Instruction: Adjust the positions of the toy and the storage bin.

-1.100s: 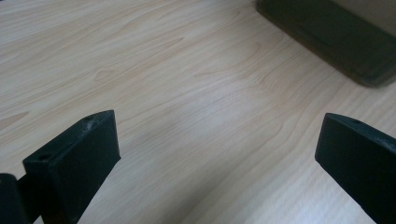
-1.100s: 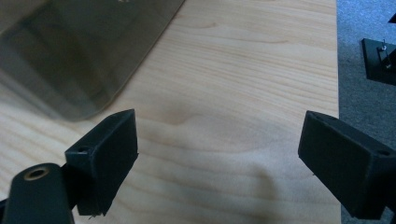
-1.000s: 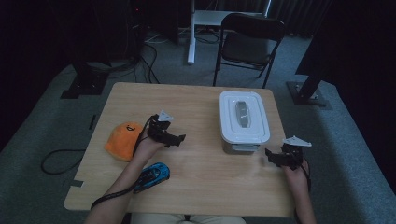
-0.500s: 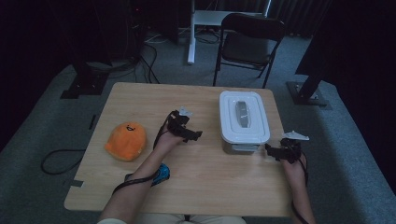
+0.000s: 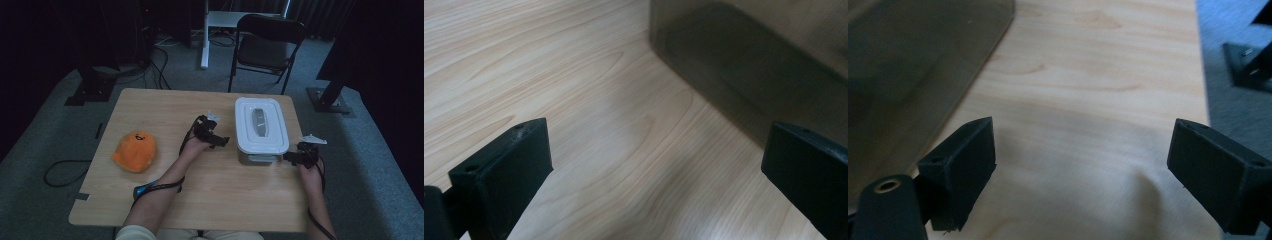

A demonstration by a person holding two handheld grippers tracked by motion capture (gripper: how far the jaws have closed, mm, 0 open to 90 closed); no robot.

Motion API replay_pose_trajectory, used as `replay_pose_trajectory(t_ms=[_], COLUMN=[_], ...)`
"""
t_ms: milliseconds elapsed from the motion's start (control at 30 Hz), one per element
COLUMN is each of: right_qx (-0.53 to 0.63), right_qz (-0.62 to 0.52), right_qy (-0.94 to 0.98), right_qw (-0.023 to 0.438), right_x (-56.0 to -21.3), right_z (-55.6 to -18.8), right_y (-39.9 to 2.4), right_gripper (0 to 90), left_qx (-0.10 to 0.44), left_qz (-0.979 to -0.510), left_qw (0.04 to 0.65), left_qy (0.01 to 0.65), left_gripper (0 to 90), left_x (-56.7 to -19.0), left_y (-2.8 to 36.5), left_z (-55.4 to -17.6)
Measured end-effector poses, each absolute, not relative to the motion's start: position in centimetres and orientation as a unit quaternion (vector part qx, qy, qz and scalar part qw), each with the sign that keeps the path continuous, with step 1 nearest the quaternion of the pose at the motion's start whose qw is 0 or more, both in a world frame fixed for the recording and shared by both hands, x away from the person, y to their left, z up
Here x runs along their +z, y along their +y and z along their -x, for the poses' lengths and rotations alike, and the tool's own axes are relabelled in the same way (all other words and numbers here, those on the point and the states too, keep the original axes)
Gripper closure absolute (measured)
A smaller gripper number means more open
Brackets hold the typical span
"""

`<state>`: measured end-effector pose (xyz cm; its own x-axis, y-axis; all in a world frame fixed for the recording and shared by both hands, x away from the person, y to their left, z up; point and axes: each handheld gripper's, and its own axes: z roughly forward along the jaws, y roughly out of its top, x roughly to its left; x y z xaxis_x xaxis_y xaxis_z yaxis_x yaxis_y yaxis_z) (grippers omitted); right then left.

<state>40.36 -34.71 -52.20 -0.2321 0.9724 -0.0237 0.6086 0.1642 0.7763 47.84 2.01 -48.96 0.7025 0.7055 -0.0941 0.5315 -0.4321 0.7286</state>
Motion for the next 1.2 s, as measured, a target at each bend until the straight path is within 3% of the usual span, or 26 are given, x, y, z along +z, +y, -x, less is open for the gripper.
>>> replay_pose_trajectory(t_ms=[600,1200], right_qx=[0.375,0.385], right_qz=[-0.544,-0.514], right_qy=[0.707,0.725], right_qw=[0.253,0.250], right_x=[-51.4,-50.9], right_z=[-41.6,-40.7], right_y=[-33.2,-30.3], right_gripper=[14.6,21.7], left_qx=[0.109,0.119], left_qz=[-0.840,-0.841], left_qw=[0.390,0.380], left_qy=[0.362,0.367], left_gripper=[0.5,0.5], left_x=[-48.4,-48.1], left_y=[0.3,3.0], left_z=[-47.8,-45.8])
